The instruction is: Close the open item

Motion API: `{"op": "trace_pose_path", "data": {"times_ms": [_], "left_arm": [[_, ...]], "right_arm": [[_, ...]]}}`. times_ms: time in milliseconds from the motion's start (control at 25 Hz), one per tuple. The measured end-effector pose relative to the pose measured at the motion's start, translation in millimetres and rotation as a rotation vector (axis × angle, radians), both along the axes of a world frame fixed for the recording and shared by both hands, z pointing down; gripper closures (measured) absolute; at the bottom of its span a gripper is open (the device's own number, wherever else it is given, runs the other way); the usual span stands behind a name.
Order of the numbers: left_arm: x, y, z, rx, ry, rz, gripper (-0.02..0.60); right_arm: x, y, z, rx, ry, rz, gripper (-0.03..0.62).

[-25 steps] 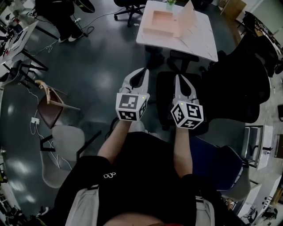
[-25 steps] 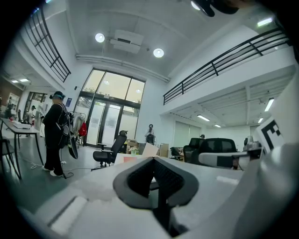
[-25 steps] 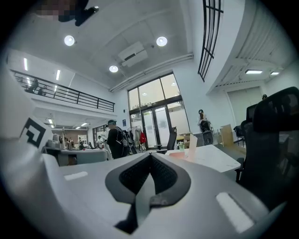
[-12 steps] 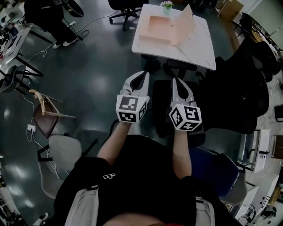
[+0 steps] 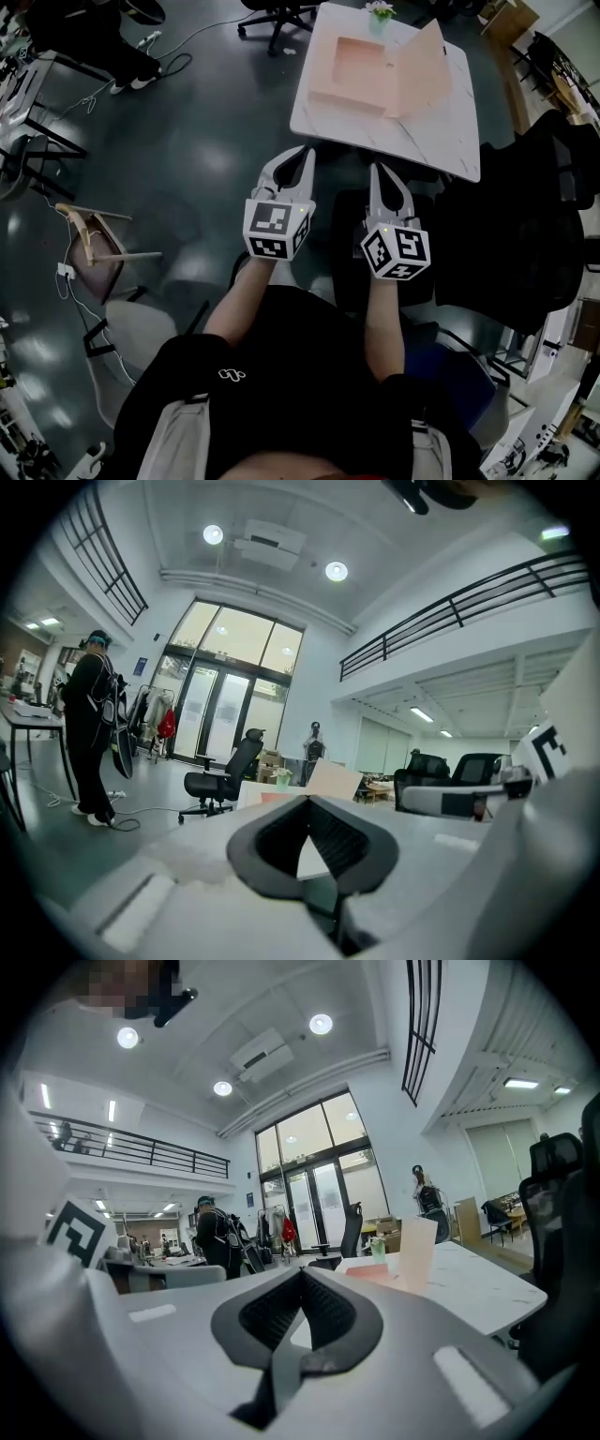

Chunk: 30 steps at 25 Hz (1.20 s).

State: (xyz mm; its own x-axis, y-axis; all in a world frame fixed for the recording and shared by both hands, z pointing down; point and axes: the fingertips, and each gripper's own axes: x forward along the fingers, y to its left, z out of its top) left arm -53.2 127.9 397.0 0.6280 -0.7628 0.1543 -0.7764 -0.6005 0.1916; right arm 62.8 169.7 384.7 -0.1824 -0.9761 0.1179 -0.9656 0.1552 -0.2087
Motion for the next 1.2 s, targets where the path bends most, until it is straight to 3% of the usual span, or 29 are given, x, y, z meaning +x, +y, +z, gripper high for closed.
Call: {"op": "trace_pose_path", "data": {"times_ms": [240, 480, 680, 1200], "left_arm": [[23, -95, 4, -0.044, -0.004, 0.075, 0.581], [51, -184, -21, 0.005, -0.004, 0.174, 0.581], [48, -244, -29, 0.016, 0.0, 0.172, 0.581], [93, -283, -23, -0.019, 0.007, 0.266, 0.581]], "right_arm": [[20, -83, 1, -0.034, -0.001, 0.06, 0.594], [41, -178, -28, 0.016, -0.006, 0.131, 0.594], [35, -231, -35, 0.033, 0.005, 0.131, 0.594], [80, -259, -31, 0.013, 0.011, 0.229, 0.592]]}}
